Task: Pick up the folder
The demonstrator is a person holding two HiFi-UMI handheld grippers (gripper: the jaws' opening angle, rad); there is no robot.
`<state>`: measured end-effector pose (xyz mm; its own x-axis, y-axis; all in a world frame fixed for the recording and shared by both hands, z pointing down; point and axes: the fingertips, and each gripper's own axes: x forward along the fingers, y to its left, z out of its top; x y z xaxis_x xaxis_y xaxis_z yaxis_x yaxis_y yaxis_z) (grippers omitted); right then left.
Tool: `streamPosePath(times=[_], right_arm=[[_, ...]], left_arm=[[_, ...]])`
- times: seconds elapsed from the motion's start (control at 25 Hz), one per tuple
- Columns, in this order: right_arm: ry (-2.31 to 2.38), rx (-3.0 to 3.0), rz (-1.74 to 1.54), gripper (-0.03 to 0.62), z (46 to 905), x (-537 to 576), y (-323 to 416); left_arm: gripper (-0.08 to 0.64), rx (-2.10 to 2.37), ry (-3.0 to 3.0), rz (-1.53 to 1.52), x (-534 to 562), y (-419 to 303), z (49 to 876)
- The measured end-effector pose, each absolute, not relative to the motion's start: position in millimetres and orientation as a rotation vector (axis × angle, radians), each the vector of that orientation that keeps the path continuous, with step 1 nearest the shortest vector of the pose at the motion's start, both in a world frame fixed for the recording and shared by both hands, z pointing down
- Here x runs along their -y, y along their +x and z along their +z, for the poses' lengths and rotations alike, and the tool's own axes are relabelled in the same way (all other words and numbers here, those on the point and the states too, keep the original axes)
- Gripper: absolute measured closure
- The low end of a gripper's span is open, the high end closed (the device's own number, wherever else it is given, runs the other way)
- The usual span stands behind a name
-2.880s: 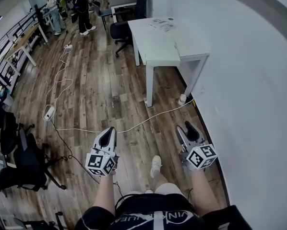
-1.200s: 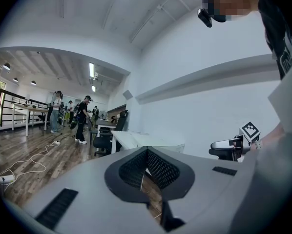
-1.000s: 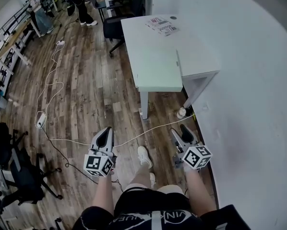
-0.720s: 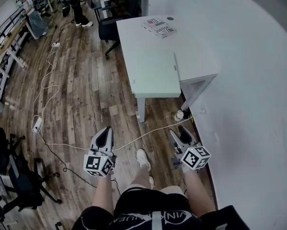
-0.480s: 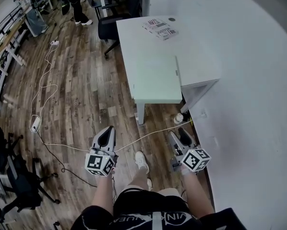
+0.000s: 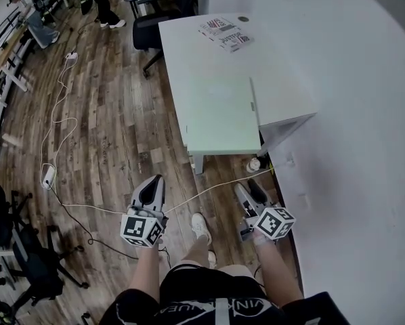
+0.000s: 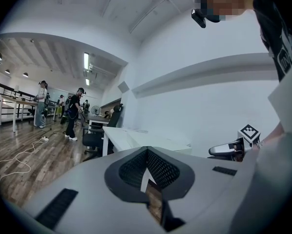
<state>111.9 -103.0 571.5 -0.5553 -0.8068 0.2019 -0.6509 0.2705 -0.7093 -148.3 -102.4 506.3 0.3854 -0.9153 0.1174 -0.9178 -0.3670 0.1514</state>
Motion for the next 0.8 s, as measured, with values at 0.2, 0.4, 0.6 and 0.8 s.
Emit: streamPosePath(times=[0.2,0.4,0.6,0.8], right_arm=[[-1.374,-2.245,-1.219,0.307,580.2,124.5,113.6],[-1.348,-2.175,-1.287,0.302,584.1,143.1,106.5],[-1.326,-2.092,-1.339,0.295,587.4,161.2,101.8],[-1.316,-1.974,-1.401,0.286,593.1,181.0,97.8]], left_arm=[[0.546,1.608,2.467,0.039,124.8,-142.9,514.5],[0.546,1.586,2.465,0.039,148.4,-142.8,519.8],[0.546,1.562,2.463,0.037,169.4,-142.7,523.3],[0.546,1.545,2.465,0.036,190.7,-146.1,526.7]])
